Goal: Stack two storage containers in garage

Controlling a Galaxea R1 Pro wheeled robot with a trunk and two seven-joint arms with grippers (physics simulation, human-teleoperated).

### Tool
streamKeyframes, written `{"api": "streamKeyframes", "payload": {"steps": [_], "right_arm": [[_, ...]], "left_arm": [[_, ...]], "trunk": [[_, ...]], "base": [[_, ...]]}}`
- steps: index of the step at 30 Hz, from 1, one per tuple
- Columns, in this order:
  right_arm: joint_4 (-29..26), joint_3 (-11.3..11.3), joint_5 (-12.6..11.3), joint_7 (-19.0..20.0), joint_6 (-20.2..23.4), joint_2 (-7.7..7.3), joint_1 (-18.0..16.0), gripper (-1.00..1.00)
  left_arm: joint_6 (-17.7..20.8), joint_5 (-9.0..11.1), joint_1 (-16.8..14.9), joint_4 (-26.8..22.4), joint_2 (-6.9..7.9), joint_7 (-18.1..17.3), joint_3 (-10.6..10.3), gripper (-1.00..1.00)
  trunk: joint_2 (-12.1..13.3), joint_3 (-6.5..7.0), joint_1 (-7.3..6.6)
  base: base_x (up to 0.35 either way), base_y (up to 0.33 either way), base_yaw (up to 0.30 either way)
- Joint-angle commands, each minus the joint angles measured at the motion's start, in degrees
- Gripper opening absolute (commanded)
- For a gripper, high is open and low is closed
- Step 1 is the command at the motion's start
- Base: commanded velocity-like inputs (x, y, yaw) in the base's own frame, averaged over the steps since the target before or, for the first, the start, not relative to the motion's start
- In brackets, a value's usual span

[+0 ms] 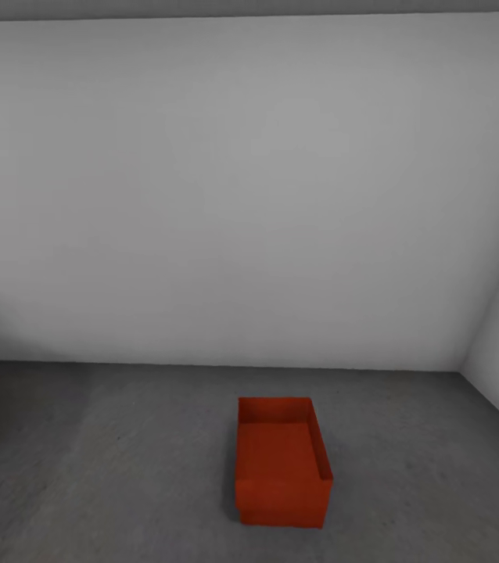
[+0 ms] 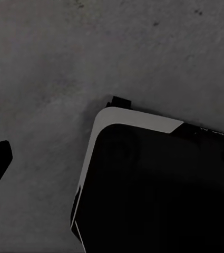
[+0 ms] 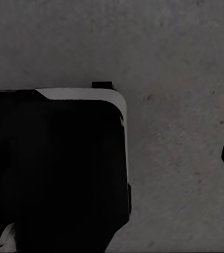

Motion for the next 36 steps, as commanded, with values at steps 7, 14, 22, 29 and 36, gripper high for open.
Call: {"api": "streamKeyframes", "payload": {"steps": [7, 14, 22, 29, 36], "right_arm": [[0.2, 0.3, -2.9, -0.1, -0.3, -0.06, -0.1, 1.0], [0.2, 0.3, -3.1, -0.1, -0.2, -0.08, -0.1, 1.0], [0.2, 0.4, -3.2, -0.1, -0.1, -0.08, -0.1, 1.0], [0.2, 0.3, -3.2, -0.1, -0.1, -0.08, -0.1, 1.0], [0.2, 0.3, -3.5, -0.2, -0.1, -0.08, -0.1, 1.0]], "left_arm": [[-0.4, 0.3, 0.2, 0.0, 0.0, -0.1, -0.1, 1.0], [-0.5, 0.4, 0.2, 0.0, 0.2, -0.1, -0.1, 1.0], [-0.5, 0.4, 0.2, 0.0, 0.51, 0.0, 0.0, 1.0], [-0.4, 0.4, 0.2, 0.0, 0.5, 0.0, -0.1, 1.0], [-0.4, 0.4, 0.2, 0.0, 0.5, 0.0, -0.1, 1.0]], "trunk": [[-0.1, 0.46, 0.02], [-0.1, 1.07, 0.02], [-0.1, 1.78, 0.02], [-0.1, 2.4, 0.02], [-0.1, 2.94, 0.02]], "base": [[0.0, 0.0, 0.0], [0.0, 0.0, 0.0], [0.0, 0.0, 0.0], [0.0, 0.0, -0.031], [0.0, 0.0, -0.105]]}}
